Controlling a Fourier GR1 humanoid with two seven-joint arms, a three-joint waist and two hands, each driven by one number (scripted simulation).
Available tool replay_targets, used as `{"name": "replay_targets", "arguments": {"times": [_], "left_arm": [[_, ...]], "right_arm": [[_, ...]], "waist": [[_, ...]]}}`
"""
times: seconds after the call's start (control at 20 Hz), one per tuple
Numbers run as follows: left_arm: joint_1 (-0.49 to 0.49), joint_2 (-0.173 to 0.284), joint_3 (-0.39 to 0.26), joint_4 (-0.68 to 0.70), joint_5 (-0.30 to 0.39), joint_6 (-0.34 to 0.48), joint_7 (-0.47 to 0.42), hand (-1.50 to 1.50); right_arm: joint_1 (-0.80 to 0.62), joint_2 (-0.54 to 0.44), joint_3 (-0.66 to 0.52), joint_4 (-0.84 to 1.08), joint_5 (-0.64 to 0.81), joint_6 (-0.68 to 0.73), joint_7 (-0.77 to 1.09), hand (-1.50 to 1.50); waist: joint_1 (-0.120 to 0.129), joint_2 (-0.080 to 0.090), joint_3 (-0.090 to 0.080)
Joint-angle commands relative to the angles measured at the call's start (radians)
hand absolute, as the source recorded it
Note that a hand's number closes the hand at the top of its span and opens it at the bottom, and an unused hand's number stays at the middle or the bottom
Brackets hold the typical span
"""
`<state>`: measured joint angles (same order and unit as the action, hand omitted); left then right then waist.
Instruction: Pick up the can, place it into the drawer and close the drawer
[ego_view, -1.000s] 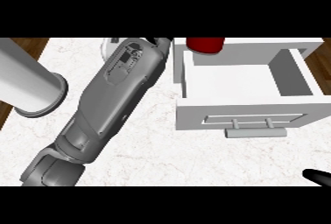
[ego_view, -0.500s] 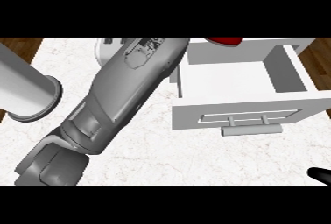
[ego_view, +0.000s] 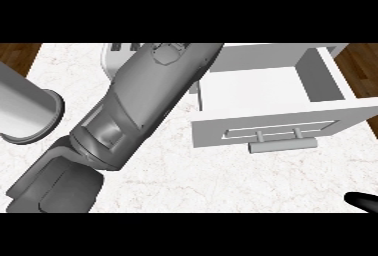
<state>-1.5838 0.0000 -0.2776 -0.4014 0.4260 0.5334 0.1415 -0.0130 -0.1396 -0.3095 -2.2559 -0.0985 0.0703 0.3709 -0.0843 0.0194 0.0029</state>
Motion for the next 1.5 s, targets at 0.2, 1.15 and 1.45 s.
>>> {"name": "replay_targets", "arguments": {"times": [0.2, 1.15, 1.45], "left_arm": [[-0.033, 0.000, -0.051, 0.076, 0.040, 0.110, -0.056, -1.50], [-0.030, 0.000, -0.021, 0.084, 0.188, 0.105, -0.150, -1.50], [-0.034, 0.000, -0.027, 0.099, 0.188, 0.115, -0.187, -1.50]], "right_arm": [[-0.076, -0.015, 0.030, 0.048, 0.018, -0.006, 0.009, -1.50], [-0.210, -0.188, 0.233, 0.218, 0.507, 0.038, -0.196, -1.50], [-0.300, -0.177, 0.373, 0.357, 0.719, -0.013, -0.204, -1.50]], "waist": [[-0.020, 0.011, 0.001], [0.018, 0.011, -0.001], [0.039, 0.007, -0.001]]}}
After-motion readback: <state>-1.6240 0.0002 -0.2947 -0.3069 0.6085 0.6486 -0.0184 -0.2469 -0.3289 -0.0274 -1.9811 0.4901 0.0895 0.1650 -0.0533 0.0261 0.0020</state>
